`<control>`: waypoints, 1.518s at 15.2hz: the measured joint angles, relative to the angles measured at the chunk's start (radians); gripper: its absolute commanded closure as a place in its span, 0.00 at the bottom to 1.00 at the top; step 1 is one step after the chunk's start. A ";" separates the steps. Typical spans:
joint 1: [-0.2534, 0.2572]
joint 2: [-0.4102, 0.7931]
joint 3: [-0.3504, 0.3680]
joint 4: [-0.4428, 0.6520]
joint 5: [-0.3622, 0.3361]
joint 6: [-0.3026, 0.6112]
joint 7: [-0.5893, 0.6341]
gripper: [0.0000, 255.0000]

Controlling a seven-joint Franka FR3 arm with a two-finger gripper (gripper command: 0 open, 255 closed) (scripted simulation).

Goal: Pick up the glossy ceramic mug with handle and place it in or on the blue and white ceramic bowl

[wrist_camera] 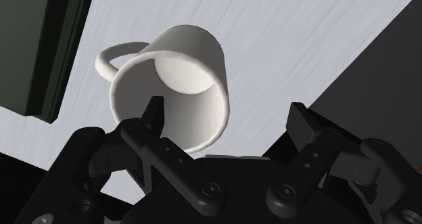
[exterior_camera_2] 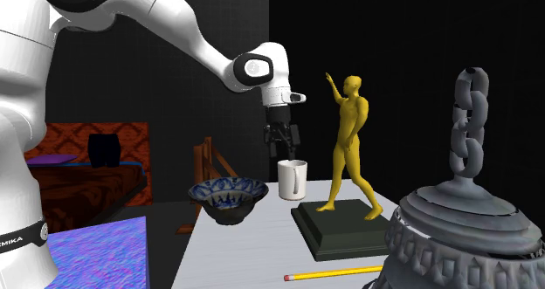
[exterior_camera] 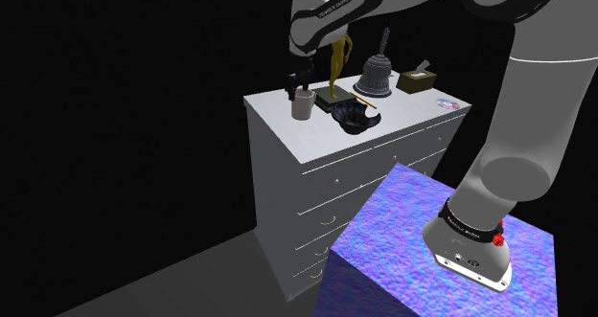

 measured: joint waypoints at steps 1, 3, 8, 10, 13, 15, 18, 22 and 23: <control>-0.001 0.011 0.000 0.004 0.000 0.007 0.000 0.00; -0.003 0.024 -0.001 -0.007 0.001 0.030 -0.002 0.00; -0.003 0.052 -0.001 -0.019 0.001 0.069 -0.001 0.00; -0.003 0.052 -0.001 -0.019 0.001 0.071 -0.002 0.00; -0.003 0.053 -0.001 -0.019 0.001 0.071 -0.002 1.00; -0.003 0.053 -0.001 -0.019 0.001 0.071 -0.002 1.00; -0.003 0.053 -0.001 -0.019 0.001 0.071 -0.002 1.00; -0.003 0.053 -0.001 -0.019 0.002 0.071 -0.002 1.00; -0.003 0.053 -0.001 -0.019 0.002 0.071 -0.002 1.00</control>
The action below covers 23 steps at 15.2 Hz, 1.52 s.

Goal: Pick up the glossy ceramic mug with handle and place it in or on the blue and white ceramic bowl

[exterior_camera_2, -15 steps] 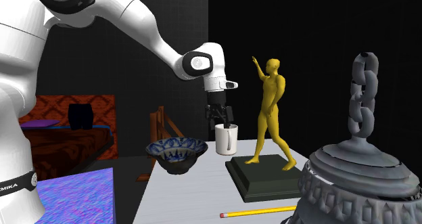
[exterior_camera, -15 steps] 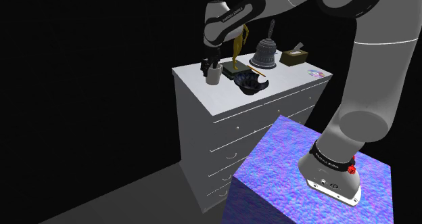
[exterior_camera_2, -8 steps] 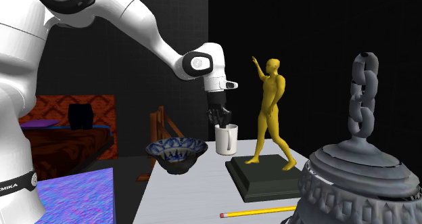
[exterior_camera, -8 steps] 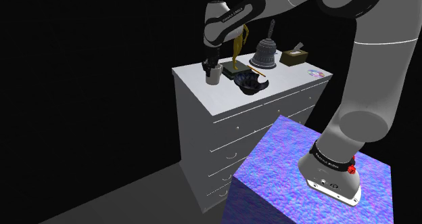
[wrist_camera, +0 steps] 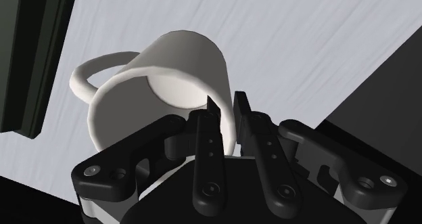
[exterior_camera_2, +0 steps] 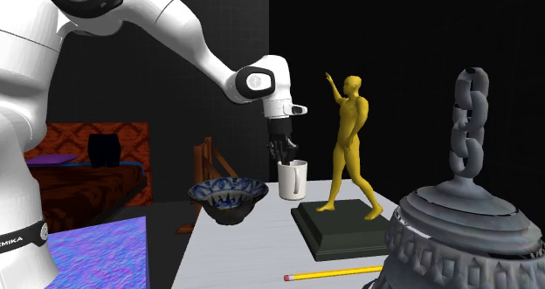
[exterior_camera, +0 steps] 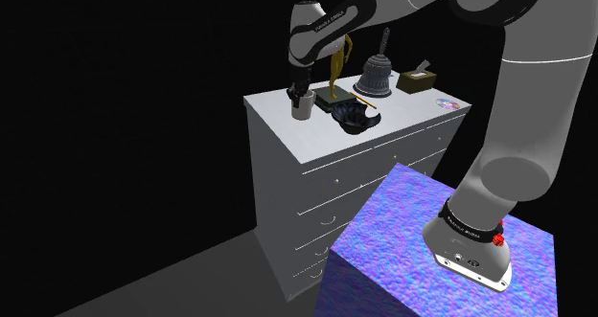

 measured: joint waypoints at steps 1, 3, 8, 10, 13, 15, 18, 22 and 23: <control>0.000 -0.004 0.000 0.003 0.000 -0.007 0.000 1.00; 0.000 -0.017 0.000 0.005 0.000 -0.022 -0.001 1.00; 0.001 -0.040 0.000 0.042 0.000 -0.081 -0.002 1.00; 0.001 -0.050 0.000 0.056 0.000 -0.106 -0.003 1.00; 0.001 -0.064 0.000 0.075 0.000 -0.139 -0.004 1.00; 0.000 -0.072 -0.001 0.093 0.001 -0.164 -0.008 1.00; 0.001 -0.086 -0.001 0.117 0.001 -0.202 -0.008 1.00; 0.002 -0.097 0.000 0.159 0.001 -0.255 -0.008 1.00; 0.002 -0.102 0.000 0.163 0.000 -0.264 -0.008 1.00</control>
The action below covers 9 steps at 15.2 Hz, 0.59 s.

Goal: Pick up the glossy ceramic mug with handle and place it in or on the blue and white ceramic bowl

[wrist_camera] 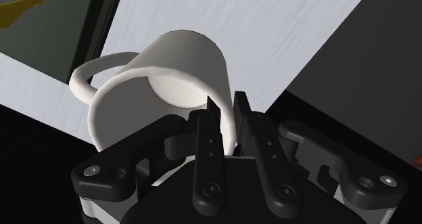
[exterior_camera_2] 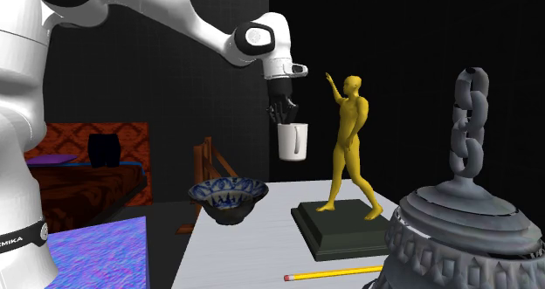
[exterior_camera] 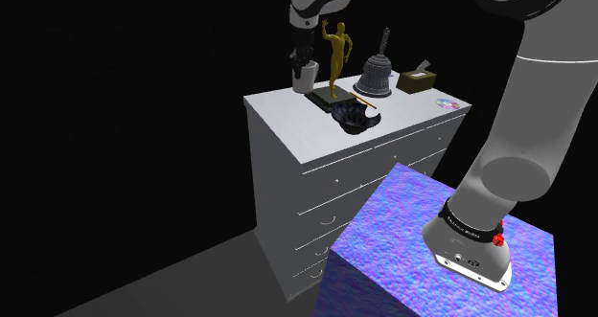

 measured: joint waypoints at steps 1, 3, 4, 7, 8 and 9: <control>0.000 -0.003 0.000 0.010 0.000 -0.013 0.000 1.00; 0.001 -0.005 0.001 0.035 0.000 -0.040 0.000 1.00; 0.001 -0.009 0.000 0.042 0.000 -0.051 -0.001 1.00; -0.001 -0.029 -0.001 0.048 0.000 -0.077 -0.006 1.00; -0.003 -0.059 -0.003 0.017 -0.001 -0.077 -0.008 1.00; -0.008 -0.096 -0.007 -0.028 -0.002 -0.068 -0.017 1.00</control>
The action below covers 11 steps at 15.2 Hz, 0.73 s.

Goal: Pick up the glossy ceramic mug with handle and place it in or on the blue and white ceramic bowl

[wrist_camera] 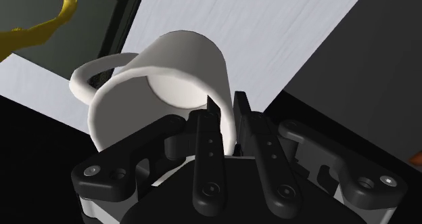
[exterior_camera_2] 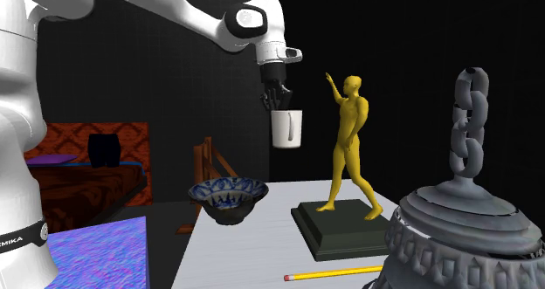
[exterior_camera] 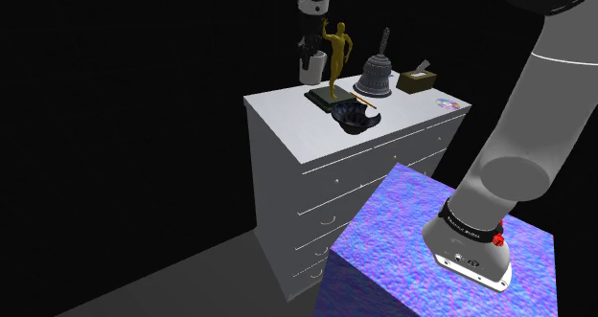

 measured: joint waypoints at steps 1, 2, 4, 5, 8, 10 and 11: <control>-0.004 -0.032 -0.003 -0.036 -0.001 0.003 -0.006 1.00; -0.011 -0.070 -0.010 -0.084 -0.002 0.015 -0.020 1.00; -0.016 -0.144 -0.015 -0.166 -0.007 0.023 -0.028 1.00; -0.023 -0.180 -0.022 -0.200 -0.009 0.021 -0.040 1.00; -0.034 -0.295 -0.033 -0.317 -0.019 0.025 -0.059 1.00; -0.046 -0.361 -0.047 -0.378 -0.027 0.021 -0.080 1.00; -0.052 -0.395 -0.055 -0.408 -0.032 0.018 -0.092 1.00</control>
